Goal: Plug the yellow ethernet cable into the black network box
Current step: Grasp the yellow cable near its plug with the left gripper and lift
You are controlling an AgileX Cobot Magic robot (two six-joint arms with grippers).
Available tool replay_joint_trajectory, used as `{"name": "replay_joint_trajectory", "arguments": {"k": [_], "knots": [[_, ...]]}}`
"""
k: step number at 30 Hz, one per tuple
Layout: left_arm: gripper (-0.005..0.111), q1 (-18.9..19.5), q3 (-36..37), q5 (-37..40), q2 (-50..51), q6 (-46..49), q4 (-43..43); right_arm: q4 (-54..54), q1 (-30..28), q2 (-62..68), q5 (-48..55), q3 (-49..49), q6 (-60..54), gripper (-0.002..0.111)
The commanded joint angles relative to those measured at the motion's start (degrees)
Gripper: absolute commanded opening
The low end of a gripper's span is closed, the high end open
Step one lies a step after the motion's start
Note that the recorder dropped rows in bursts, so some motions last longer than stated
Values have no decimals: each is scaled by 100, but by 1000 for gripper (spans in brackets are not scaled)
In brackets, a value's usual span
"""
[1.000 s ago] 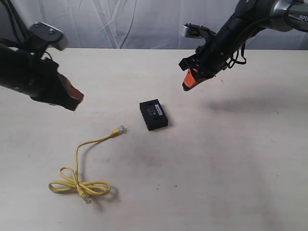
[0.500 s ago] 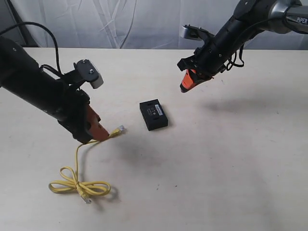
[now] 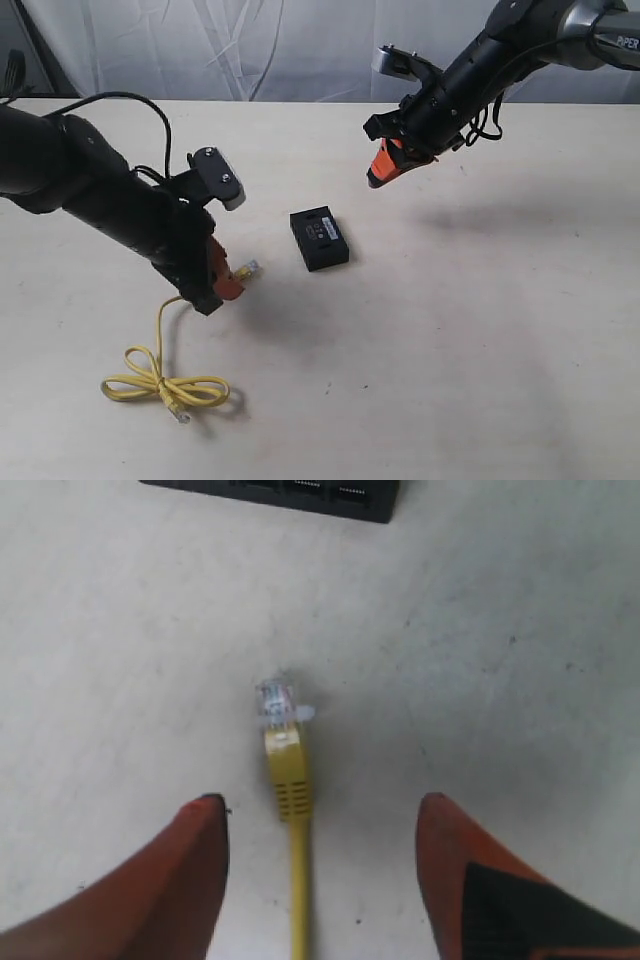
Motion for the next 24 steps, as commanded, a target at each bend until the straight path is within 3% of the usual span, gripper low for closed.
{"name": "replay_joint_trajectory", "arguments": {"k": [1,16,18,22,24], "knots": [[54,-55,-60,-262,176,21,-57,29,-16,-13,-18,-36,-28,-1],[49,-188,-60,-608,500,54,-4,29,-16,-13,-30,-36,-28,-1],[40,-222,-60,-608,538,65,104,29,-16,-13,-30,-36,-28,-1],[0,-216,-60,-524,540,65,381,29,-16,-13,-28,-36,-40,-1],[0,-216,-60,-524,470,65,602,29,-16,-13,-28,-36,-40,-1]]}}
